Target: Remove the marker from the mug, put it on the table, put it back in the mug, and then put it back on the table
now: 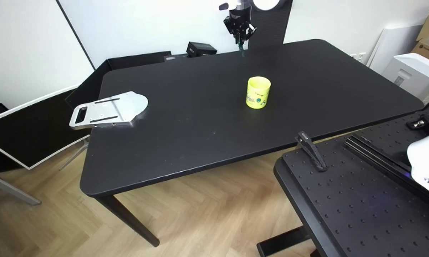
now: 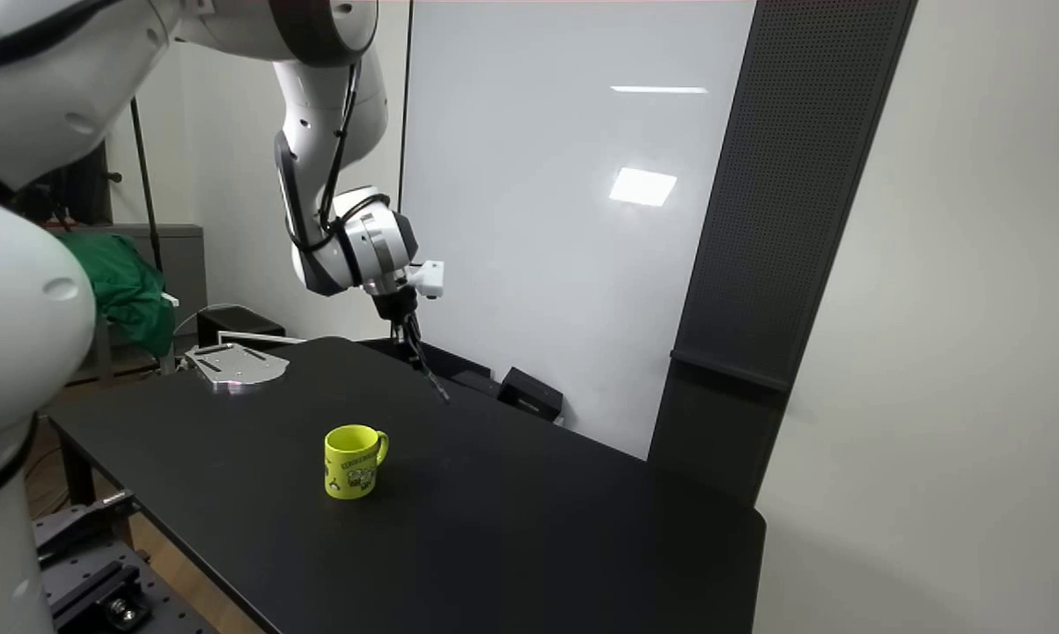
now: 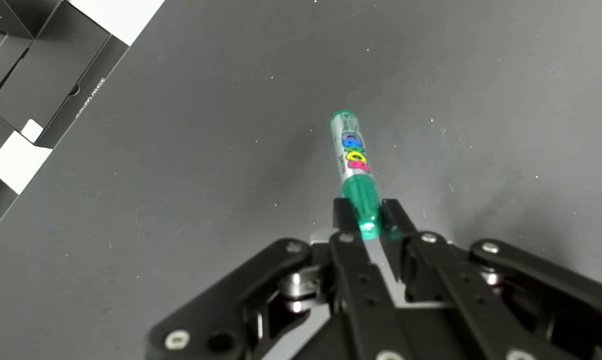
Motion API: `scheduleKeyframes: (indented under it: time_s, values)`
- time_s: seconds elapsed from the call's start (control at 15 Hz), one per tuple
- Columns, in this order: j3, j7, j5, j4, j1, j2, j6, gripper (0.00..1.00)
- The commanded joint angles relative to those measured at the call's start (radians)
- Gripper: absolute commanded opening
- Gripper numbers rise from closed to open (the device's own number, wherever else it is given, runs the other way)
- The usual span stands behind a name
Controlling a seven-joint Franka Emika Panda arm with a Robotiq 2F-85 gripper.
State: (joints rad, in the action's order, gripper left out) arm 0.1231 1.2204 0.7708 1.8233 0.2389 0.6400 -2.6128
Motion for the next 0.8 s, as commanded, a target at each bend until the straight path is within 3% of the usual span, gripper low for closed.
scheduleKeyframes:
  time_s: [0.0,0.73]
  values:
    - [-0.019,-0.036,0.026,-0.085,0.016,0.071,0.015,0.05]
    - [-0.013,-0.027,-0.007,-0.214,0.023,0.222,0.035,0.05]
